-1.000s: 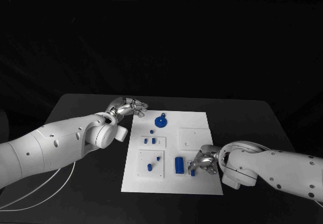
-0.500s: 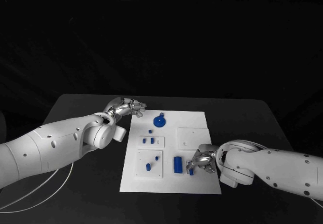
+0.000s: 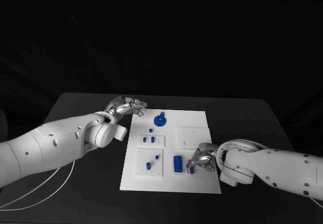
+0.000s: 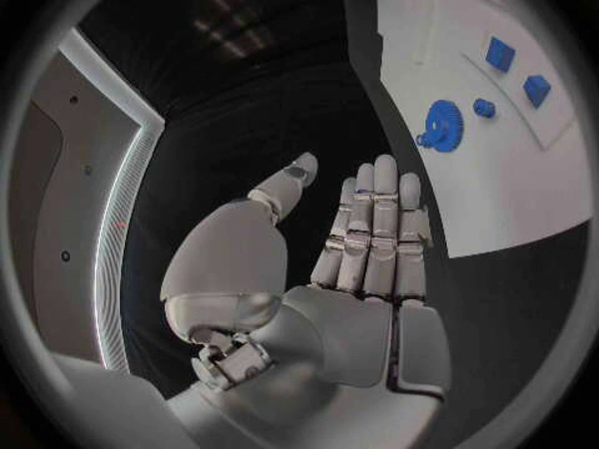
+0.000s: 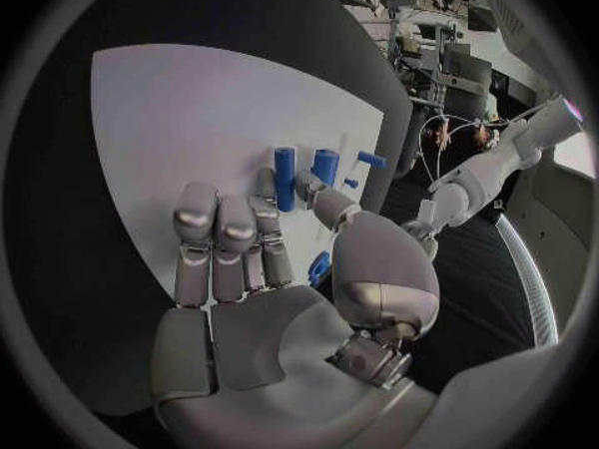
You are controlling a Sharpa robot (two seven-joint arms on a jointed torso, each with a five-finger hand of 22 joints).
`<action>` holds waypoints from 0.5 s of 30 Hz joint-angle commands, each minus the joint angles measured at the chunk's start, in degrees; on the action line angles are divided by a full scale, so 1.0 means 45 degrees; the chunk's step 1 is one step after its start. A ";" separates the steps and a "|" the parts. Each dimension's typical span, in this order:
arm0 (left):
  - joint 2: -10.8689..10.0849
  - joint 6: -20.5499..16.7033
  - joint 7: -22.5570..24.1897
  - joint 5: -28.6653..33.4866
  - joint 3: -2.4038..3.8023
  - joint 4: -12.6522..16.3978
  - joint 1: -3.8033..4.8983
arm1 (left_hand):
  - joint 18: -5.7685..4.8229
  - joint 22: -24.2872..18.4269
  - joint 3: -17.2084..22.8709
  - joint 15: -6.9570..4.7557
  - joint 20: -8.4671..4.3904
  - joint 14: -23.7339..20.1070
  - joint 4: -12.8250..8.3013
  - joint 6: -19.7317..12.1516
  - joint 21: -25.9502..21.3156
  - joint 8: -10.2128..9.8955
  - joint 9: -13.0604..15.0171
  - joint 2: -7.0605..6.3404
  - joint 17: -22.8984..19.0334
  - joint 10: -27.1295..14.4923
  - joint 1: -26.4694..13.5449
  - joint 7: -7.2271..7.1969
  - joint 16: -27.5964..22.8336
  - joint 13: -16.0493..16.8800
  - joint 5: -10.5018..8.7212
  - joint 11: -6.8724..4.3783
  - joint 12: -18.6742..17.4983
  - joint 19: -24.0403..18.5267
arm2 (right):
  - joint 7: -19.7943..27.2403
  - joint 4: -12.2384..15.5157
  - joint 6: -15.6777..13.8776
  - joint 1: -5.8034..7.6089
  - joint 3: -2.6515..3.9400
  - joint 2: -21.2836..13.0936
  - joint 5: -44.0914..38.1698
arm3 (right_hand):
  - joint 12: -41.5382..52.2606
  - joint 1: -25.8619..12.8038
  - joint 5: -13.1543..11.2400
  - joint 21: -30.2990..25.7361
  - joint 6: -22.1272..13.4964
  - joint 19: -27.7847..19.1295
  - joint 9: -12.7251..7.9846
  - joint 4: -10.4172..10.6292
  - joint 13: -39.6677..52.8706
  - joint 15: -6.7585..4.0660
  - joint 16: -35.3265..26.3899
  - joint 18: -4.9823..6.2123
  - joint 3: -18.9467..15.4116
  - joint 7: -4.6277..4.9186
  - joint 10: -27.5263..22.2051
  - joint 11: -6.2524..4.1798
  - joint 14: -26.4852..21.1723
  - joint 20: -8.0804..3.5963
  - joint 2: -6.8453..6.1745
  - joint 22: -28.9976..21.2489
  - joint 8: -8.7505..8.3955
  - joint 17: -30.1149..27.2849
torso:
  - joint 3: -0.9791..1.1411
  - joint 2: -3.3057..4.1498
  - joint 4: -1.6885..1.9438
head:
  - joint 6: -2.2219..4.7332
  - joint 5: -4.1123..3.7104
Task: Assemble the parts on the task board
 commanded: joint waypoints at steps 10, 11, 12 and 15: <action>0.0024 0.0190 0.0062 0.0055 0.0009 0.0011 0.0008 | 0.0037 0.0025 0.0013 -0.0007 0.0001 0.0104 0.0050 -0.0115 -0.0075 0.0024 -0.0014 0.0108 0.0023 -0.0084 0.0012 0.0000 -0.0095 -0.0021 0.0008 -0.0037 -0.0024 0.0079 | 0.0277 -0.0033 0.0072 -0.0040 -0.0007 0.0006 -0.0353 | -0.0075 -0.0146 0.0032 -0.0028 0.0043 0.0033 -0.0046 0.0051 0.0053 -0.0062 -0.0099 0.0763 -0.0075 0.0021 0.0043 -0.0005 -0.0024 -0.0068 -0.0549 0.0023 -0.0065 0.0007 | 0.0000 -0.0006 0.0000 | -0.0014 0.0037; 0.0025 0.0182 0.0062 0.0055 0.0009 0.0010 0.0008 | 0.0037 0.0025 0.0013 -0.0007 0.0001 0.0104 0.0050 -0.0115 -0.0075 0.0024 -0.0014 0.0108 0.0023 -0.0084 0.0012 0.0000 -0.0095 -0.0021 0.0008 -0.0037 -0.0024 0.0079 | 0.0285 -0.0031 0.0068 -0.0041 -0.0007 0.0004 -0.0353 | -0.0078 -0.0166 0.0031 -0.0029 0.0040 0.0036 -0.0048 0.0062 0.0055 -0.0062 -0.0101 0.0763 -0.0094 0.0022 0.0041 -0.0003 -0.0025 -0.0068 -0.0589 0.0023 -0.0067 0.0008 | -0.0001 -0.0006 0.0002 | -0.0014 0.0041; 0.0025 0.0188 0.0062 0.0055 0.0009 0.0009 0.0008 | 0.0037 0.0025 0.0013 -0.0007 0.0001 0.0104 0.0050 -0.0115 -0.0075 0.0024 -0.0014 0.0108 0.0023 -0.0084 0.0012 0.0000 -0.0095 -0.0021 0.0008 -0.0037 -0.0024 0.0079 | 0.0285 -0.0031 0.0067 -0.0041 -0.0007 0.0004 -0.0353 | -0.0079 -0.0170 0.0031 -0.0029 0.0039 0.0036 -0.0048 0.0064 0.0056 -0.0062 -0.0101 0.0763 -0.0097 0.0022 0.0041 -0.0003 -0.0025 -0.0068 -0.0598 0.0023 -0.0067 0.0008 | -0.0001 -0.0006 0.0005 | -0.0019 0.0047; 0.0026 0.0187 0.0065 0.0055 0.0007 0.0007 0.0008 | 0.0036 0.0027 0.0012 -0.0007 0.0002 0.0104 0.0054 -0.0118 -0.0077 0.0024 -0.0016 0.0110 0.0027 -0.0085 0.0008 0.0002 -0.0098 -0.0022 0.0008 -0.0035 -0.0024 0.0079 | 0.0288 -0.0025 0.0073 -0.0042 -0.0009 0.0000 -0.0353 | -0.0090 -0.0438 0.0033 -0.0032 0.0032 0.0040 -0.0054 0.0188 0.0065 -0.0051 -0.0106 0.0763 -0.0298 0.0032 0.0036 0.0008 -0.0029 -0.0055 -0.0915 0.0020 -0.0074 0.0011 | 0.0000 -0.0004 0.0004 | -0.0023 0.0058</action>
